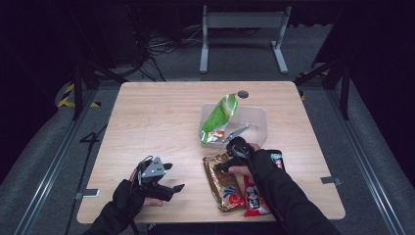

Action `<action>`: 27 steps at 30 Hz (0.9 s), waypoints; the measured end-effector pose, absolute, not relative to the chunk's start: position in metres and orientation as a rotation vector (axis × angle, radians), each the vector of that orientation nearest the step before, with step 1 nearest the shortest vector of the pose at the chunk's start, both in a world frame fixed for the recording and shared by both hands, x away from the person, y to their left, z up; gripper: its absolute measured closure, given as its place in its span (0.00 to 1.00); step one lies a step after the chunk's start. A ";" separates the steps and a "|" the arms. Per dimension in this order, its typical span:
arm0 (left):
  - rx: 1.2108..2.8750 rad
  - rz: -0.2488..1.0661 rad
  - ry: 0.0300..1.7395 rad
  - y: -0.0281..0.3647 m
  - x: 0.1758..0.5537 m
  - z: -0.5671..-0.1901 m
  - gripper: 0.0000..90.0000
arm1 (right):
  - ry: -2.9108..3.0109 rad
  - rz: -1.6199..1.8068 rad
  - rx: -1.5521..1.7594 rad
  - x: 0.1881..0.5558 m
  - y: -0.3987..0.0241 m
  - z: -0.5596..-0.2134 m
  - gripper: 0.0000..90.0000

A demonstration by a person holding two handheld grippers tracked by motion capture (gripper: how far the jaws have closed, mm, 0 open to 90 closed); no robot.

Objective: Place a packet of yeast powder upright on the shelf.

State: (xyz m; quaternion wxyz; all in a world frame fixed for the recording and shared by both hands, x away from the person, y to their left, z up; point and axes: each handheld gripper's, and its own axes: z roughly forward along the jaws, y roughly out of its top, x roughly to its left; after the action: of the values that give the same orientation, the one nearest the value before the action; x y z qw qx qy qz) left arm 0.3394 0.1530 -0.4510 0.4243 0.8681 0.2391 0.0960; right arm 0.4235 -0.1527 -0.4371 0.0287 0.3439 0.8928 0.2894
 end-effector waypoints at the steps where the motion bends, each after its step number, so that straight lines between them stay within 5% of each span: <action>1: 2.173 0.240 0.596 0.153 0.339 -0.451 0.19 | 2.759 0.876 1.078 0.426 -0.151 -0.439 0.19; 5: 2.169 0.235 0.591 0.154 0.340 -0.450 0.19 | 2.782 0.861 1.127 0.431 -0.149 -0.443 0.18; 10: 2.169 0.230 0.591 0.154 0.341 -0.451 0.19 | 2.816 0.888 1.131 0.430 -0.145 -0.444 0.29; 12: 2.165 0.229 0.592 0.155 0.341 -0.450 0.19 | 2.837 0.929 1.146 0.428 -0.145 -0.444 0.44; 27: 2.158 0.223 0.608 0.159 0.343 -0.451 0.18 | 2.755 1.082 1.153 0.420 -0.162 -0.429 0.89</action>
State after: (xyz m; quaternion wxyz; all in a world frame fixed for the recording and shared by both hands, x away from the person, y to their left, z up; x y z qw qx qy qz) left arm 0.3430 0.1586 -0.4506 0.4295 0.8649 0.2437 0.0894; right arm 0.4199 -0.1621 -0.4295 -0.0173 0.3630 0.8672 0.3405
